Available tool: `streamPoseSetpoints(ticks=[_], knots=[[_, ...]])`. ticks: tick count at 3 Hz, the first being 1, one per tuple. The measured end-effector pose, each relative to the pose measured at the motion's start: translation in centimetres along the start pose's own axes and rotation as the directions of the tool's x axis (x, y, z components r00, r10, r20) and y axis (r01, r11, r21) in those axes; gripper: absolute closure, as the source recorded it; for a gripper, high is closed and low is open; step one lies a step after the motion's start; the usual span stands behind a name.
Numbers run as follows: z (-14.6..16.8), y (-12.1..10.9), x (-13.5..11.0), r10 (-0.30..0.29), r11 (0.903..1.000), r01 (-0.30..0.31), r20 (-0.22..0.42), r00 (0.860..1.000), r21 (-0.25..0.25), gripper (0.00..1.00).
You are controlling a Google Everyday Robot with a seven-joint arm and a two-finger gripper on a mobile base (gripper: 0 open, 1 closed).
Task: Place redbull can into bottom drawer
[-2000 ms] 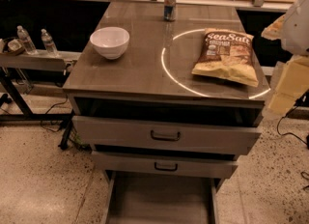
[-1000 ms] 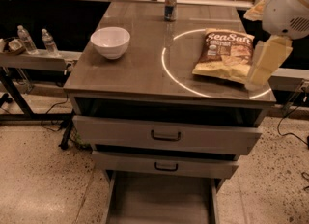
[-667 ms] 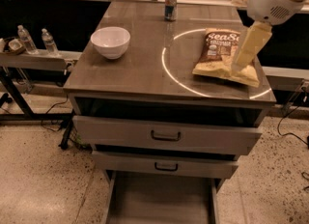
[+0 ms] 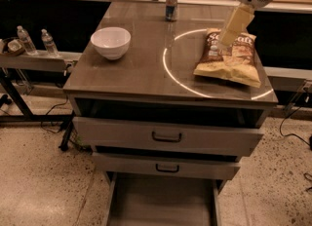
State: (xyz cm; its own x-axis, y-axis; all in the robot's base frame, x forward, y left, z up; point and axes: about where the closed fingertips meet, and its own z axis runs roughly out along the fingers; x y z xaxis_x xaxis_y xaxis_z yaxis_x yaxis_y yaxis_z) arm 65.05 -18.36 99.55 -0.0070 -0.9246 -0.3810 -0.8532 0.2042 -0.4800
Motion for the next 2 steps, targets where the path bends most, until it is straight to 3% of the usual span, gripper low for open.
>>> streamPoseSetpoints(ticks=[1,2], knots=[[2.1,-1.4,-0.6,0.122,0.9904,-0.126,0.070,0.990,0.056,0.00],[6.5,-4.8,-1.9,0.261,0.9503,-0.289,0.210,0.942,0.115,0.00]])
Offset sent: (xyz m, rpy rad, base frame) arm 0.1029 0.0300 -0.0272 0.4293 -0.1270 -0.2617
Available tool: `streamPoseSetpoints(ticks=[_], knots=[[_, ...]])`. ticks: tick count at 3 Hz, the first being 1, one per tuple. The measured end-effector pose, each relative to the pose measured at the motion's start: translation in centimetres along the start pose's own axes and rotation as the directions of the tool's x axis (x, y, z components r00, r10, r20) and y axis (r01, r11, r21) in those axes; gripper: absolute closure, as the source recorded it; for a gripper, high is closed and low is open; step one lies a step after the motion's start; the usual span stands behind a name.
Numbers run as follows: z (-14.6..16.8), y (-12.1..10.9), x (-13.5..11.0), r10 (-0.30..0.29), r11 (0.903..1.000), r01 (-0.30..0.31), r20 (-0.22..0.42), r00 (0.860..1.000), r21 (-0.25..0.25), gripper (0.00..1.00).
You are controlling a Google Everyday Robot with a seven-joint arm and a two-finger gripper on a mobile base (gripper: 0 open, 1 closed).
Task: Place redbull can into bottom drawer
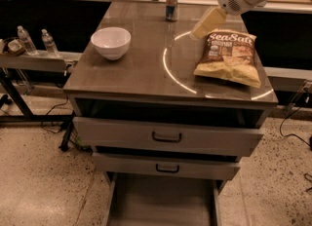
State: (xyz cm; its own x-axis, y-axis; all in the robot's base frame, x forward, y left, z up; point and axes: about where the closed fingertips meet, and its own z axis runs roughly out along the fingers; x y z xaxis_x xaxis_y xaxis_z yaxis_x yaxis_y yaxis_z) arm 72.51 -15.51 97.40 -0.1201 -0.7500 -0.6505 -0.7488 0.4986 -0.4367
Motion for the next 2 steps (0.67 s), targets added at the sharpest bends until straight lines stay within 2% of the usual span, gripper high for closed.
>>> streamPoseSetpoints(ticks=[1,2], knots=[[3.46,-2.25,-1.13,0.088,0.9940,-0.094,0.096,0.991,0.056,0.00],[3.47,-2.25,-1.14,0.088,0.9940,-0.094,0.096,0.991,0.056,0.00]])
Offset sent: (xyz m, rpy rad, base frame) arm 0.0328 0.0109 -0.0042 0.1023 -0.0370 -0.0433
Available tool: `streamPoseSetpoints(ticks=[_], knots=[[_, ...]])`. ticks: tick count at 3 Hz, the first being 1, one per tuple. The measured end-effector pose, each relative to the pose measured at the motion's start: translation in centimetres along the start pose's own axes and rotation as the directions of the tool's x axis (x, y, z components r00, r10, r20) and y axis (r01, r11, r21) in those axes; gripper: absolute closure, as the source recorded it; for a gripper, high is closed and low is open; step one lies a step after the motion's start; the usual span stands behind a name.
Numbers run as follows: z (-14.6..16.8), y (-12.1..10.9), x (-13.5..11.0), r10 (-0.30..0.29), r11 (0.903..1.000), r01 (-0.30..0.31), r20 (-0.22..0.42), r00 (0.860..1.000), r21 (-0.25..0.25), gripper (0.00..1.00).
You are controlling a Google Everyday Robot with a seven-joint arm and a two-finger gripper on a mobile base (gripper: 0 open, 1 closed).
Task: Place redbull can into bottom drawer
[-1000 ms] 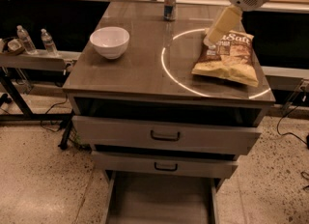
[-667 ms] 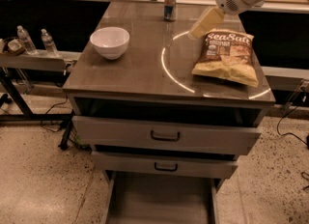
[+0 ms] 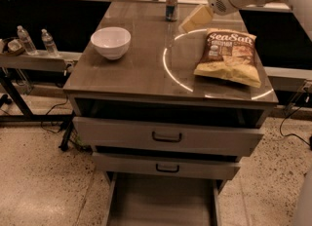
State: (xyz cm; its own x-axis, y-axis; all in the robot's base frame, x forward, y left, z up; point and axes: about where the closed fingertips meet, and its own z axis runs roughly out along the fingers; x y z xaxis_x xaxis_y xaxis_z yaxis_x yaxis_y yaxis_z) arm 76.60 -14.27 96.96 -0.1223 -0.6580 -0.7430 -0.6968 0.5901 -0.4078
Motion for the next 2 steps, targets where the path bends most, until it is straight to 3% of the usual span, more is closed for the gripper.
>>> streamPoseSetpoints(ticks=[1,2], knots=[[1.4,0.0,-0.5,0.060,0.9977,-0.061,0.035,0.998,0.028,0.00],[6.5,-1.0,-1.2,0.219,0.9682,-0.233,0.143,0.965,0.090,0.00]])
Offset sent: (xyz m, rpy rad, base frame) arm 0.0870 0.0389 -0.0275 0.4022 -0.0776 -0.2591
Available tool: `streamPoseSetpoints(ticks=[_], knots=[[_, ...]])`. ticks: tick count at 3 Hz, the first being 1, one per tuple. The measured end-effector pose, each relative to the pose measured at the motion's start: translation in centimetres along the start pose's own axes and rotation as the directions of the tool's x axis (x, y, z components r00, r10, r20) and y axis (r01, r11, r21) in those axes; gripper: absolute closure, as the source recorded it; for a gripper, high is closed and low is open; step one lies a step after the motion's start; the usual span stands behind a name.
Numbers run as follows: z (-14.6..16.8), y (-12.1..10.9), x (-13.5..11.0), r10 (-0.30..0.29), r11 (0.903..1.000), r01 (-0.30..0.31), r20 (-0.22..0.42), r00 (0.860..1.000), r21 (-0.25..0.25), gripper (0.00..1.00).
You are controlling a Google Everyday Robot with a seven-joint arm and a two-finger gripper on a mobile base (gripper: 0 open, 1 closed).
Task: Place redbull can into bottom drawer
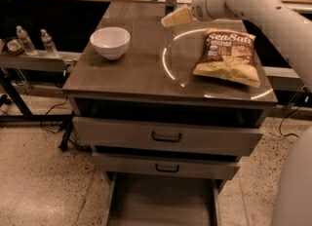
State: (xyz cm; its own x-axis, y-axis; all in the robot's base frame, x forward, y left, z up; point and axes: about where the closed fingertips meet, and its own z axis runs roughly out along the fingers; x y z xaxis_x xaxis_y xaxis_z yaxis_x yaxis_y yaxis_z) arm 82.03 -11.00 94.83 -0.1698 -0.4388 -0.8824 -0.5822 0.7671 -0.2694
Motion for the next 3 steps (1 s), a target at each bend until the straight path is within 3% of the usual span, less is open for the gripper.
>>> streamPoseSetpoints(ticks=[1,3], knots=[[5.1,-2.0,-0.2,0.095,0.9927,-0.102,0.100,0.990,0.064,0.00],[12.1,-4.9,-1.6,0.132,0.9815,-0.154,0.180,0.975,0.114,0.00]])
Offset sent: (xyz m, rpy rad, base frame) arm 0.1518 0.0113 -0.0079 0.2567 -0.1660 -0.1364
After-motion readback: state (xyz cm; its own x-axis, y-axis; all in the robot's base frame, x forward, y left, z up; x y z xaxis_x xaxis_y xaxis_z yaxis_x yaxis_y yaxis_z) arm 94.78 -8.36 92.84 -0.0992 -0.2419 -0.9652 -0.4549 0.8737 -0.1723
